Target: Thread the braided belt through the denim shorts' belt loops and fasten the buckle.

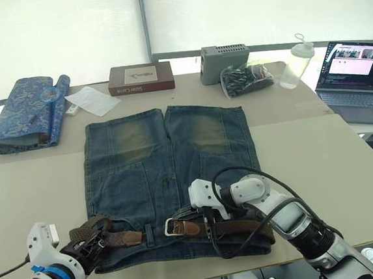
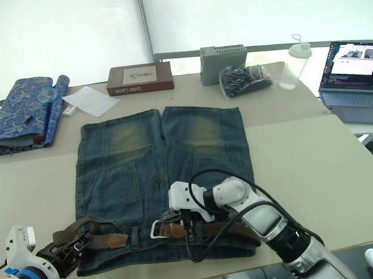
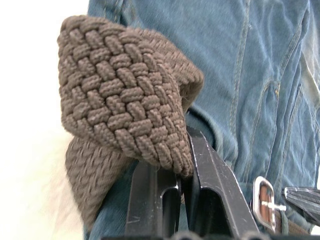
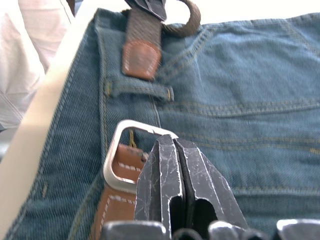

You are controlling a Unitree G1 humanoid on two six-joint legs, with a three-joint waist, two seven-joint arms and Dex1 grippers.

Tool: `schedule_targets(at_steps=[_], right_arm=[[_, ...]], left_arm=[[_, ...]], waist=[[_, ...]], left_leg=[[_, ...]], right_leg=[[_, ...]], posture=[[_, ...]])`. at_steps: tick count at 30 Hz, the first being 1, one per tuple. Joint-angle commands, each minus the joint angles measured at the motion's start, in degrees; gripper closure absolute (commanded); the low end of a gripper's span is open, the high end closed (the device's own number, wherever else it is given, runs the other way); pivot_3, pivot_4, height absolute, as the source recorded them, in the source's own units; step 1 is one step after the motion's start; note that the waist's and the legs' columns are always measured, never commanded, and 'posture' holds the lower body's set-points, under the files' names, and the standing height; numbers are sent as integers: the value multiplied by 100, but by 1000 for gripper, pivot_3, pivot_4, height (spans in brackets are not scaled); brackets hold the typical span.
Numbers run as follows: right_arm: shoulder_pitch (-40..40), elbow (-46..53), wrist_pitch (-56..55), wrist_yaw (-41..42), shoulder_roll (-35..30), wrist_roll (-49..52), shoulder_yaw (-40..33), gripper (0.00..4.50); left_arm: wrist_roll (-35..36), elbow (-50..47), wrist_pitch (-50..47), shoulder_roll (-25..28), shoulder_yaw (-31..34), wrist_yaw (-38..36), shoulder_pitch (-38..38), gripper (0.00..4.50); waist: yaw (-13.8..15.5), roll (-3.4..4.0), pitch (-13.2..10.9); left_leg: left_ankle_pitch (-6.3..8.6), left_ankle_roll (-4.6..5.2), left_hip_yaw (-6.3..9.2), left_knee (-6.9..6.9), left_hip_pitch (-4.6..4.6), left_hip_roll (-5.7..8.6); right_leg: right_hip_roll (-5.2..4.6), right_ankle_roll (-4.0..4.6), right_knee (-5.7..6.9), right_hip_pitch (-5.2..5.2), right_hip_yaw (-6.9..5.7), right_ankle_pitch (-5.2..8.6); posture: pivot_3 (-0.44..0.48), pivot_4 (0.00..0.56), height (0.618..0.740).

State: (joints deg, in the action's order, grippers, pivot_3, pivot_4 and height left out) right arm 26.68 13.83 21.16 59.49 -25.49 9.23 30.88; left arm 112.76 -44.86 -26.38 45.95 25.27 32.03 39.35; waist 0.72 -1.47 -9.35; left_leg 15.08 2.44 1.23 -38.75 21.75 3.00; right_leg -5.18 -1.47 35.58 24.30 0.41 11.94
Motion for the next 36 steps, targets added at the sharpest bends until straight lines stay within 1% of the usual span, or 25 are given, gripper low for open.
schedule_targets(at_steps=[1, 4, 8, 12, 14, 17, 19, 21, 22, 23, 24, 25, 26, 28, 30, 31, 34, 36], right_arm=[[29, 312, 104, 2, -2, 98, -151, 4448], [14, 415, 259, -17, -3, 169, -211, 4448], [1, 518, 488, -52, -32, 279, -318, 4448], [0, 580, 670, -79, -22, 328, -365, 4448], [-42, 692, 1106, -105, 4, 583, -485, 4448], [-69, 918, 1974, -104, -63, 1055, -612, 4448], [-64, 1041, 2411, -106, -80, 1337, -696, 4448], [-114, 1209, 2755, -70, -146, 1638, -786, 3854], [-131, 1278, 2874, -46, -195, 1751, -805, 3638], [-163, 1316, 3015, -160, -174, 1818, -873, 3246], [-190, 1312, 3132, -321, -122, 1852, -947, 2959], [-209, 1287, 3258, -480, -67, 1891, -1024, 2536], [-214, 1277, 3324, -527, -75, 1937, -1049, 2251], [-211, 1371, 3623, -425, -164, 2237, -1160, 2251], [-216, 1428, 3640, -426, -210, 2333, -1197, 2251], [-212, 1409, 3533, -492, -250, 2219, -1111, 2251], [-237, 1262, 2702, -476, -588, 1405, -427, 2251], [-232, 1161, 2376, -419, -498, 1379, -427, 2251]], left_arm=[[24, -303, 213, 95, -285, 338, -189, 4500], [24, -334, 233, 174, -477, 436, -258, 4500], [24, -379, 173, 235, -693, 119, 1, 4500], [24, -385, 229, 207, -867, -23, 48, 4500], [24, -362, 279, 31, -1157, -66, -139, 4500], [24, -239, 335, -393, -1529, 17, -487, 4500], [24, -171, 262, -564, -1676, 14, -601, 4500], [24, -82, 223, -927, -1917, 49, -723, 4500], [24, -50, 201, -1049, -1986, 71, -767, 4500], [24, 17, 130, -1142, -2025, 77, -827, 4500], [24, 54, 72, -1235, -2058, 43, -874, 4500], [24, 75, 37, -1371, -2104, -10, -907, 4500], [24, 103, 2, -1499, -2125, -38, -911, 4500], [24, 267, -140, -1797, -1972, -170, -843, 4500], [24, 506, -458, -1864, -1679, -453, -762, 4500], [24, 567, -608, -1859, -1577, -636, -741, 4500], [24, 854, -1074, -1906, -1180, -1161, -780, 4500], [24, 1134, -1484, -1850, -959, -1491, -772, 4500]], waist=[[-5, 0, 0], [-7, 0, 0], [-18, 2, -1], [-3, 2, -2], [2, 3, -3], [4, 5, -4], [-1, 4, -4], [-2, 6, -4], [-1, 10, -5], [-1, 10, -5], [1, 9, -4], [3, 9, -4], [3, 9, -5], [4, 11, -6], [3, 11, -6], [-2, 11, -6], [-7, 12, -6], [-12, 12, -6]], left_leg=[[0, 0, 0, 0, 0, 0], [1, 0, -1, 1, 2, 2], [1, -1, -1, 5, 2, 0], [1, -1, -1, 6, 2, -1], [1, -1, -1, 5, 2, -1], [2, 1, -1, 5, 8, 0], [2, 2, 0, 2, 18, 0], [4, 5, 0, 3, 20, 0], [4, 5, 0, 4, 21, 0], [5, 7, 0, 4, 23, 0], [5, 7, 0, 4, 24, -1], [5, 7, 3, 3, 26, -2], [5, 7, 5, 3, 25, -3], [4, 6, 5, 3, 28, -4], [4, 7, 4, 1, 28, -4], [4, 8, 4, 1, 29, -3], [3, 8, 4, 1, 26, -3], [2, 7, 4, 1, 24, -4]], right_leg=[[-1, 0, 0, 0, 0, 0], [-5, -5, -3, 1, 3, -3], [-7, -11, -4, 5, 4, -7], [-9, 2, -5, 3, 3, 1], [-10, 9, -7, 1, 1, 5], [-10, 3, -24, -3, 1, 0], [-11, -1, -37, -2, 1, -7], [-12, -19, -44, -1, 1, -21], [-14, -22, -49, -1, 2, -23], [-15, -24, -49, 1, 3, -24], [-20, -25, -51, 0, 3, -24], [-21, -25, -51, 0, 4, -24], [-20, -24, -51, 0, 3, -24], [-22, -24, -51, 1, 4, -24], [-21, -23, -53, -1, 1, -23], [-18, -23, -54, 0, -3, -23], [-4, -10, -50, 0, -14, -12], [3, -3, -49, -1, -22, -6]], posture=[[0, 150, 740], [0, 150, 740], [0, 150, 740], [0, 150, 740], [0, 150, 740], [0, 150, 740], [0, 150, 740], [0, 150, 740], [0, 150, 740], [0, 150, 740], [0, 150, 740], [0, 150, 740], [0, 150, 740], [0, 150, 740], [0, 150, 740], [0, 150, 740], [0, 150, 740], [0, 150, 740]])
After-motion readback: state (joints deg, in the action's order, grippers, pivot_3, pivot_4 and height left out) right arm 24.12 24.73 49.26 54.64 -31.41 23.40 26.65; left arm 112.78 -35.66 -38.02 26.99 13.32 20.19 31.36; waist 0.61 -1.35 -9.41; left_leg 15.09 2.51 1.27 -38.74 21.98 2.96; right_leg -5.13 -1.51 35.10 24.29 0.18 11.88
